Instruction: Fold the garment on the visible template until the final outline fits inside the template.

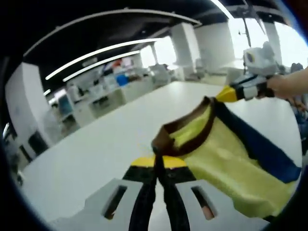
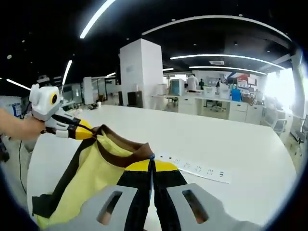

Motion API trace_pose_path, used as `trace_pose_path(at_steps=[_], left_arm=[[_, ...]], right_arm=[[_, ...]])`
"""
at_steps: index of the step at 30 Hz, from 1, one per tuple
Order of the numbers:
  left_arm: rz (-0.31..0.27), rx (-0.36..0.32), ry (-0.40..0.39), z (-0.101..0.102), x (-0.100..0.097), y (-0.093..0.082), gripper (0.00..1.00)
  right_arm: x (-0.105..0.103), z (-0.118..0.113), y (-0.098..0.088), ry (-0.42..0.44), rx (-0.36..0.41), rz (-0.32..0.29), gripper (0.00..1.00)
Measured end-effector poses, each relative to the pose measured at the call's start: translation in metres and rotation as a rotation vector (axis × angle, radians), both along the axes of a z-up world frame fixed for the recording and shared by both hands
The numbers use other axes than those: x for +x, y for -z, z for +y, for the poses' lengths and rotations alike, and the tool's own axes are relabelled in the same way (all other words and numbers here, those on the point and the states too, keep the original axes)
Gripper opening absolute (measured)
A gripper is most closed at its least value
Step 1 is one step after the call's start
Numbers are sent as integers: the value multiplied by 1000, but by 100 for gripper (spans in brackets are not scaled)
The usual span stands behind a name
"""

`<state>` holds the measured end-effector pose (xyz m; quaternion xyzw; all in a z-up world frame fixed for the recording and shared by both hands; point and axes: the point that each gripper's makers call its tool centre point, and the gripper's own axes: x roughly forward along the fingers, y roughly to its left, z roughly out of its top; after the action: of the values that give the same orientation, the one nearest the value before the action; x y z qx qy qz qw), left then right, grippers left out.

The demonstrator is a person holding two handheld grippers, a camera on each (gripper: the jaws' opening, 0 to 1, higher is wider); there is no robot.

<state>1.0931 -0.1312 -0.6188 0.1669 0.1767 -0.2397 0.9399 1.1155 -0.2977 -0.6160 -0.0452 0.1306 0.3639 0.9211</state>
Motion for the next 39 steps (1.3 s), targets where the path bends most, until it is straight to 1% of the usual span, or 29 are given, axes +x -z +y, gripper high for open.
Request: trace_pose_path(at_steps=[4,5,6,8,9,10,11,12,13,14,15,16,17,18,19,22,25,29,32,34,37,39], left_arm=[[32,15,-10,3,9,16,0],[39,8,-17,3,9,18,0],[41,7,-21,3,10,18,0],[46,16,-25,3,14,22,0],[49,17,-26,4,16,24,0],[54,17,-28,5,18,27,0],[56,27,-42,8,21,29,5],[32,67,-120,22,27,28,25],[17,81,-183,31,31,26,50],[-19,74,-207,34,36,21,73],[-30,68,-232,38,37,19,88],[-20,75,-238,42,35,18,87],[-10,82,-227,44,32,17,83],[-5,81,-226,45,32,17,80],[-3,73,-228,47,30,17,80],[0,79,-232,51,27,18,80],[-1,66,-245,52,15,13,79],[1,55,-238,48,1,8,77],[3,41,-230,43,-14,4,76],[9,19,-222,41,-26,3,75],[21,-6,-214,37,-43,3,73],[20,-8,-211,36,-61,4,73]], right_arm=[[12,-1,18,5,-6,34,1],[13,-1,21,8,-13,37,1],[20,1,27,8,-22,39,1],[21,5,28,5,-14,48,1],[21,6,28,4,-16,47,1],[24,6,29,5,-39,24,2],[26,4,31,8,-80,0,3],[30,1,30,36,-120,-39,12],[32,-2,28,58,-134,-51,27],[33,-2,24,97,-107,-46,47],[36,-3,19,129,-74,-47,74],[39,-5,16,154,-52,-58,85],[39,-8,13,154,-51,-74,87],[38,-9,10,145,-58,-76,81],[37,-8,8,135,-59,-79,78],[37,-9,6,142,-59,-86,82],[33,-10,2,141,-54,-88,78],[22,-12,0,144,-44,-79,75],[9,-14,2,147,-34,-57,74],[-5,-15,2,141,-24,-45,71],[-29,-17,1,134,-22,-40,69],[-48,-20,2,132,-16,-26,69]])
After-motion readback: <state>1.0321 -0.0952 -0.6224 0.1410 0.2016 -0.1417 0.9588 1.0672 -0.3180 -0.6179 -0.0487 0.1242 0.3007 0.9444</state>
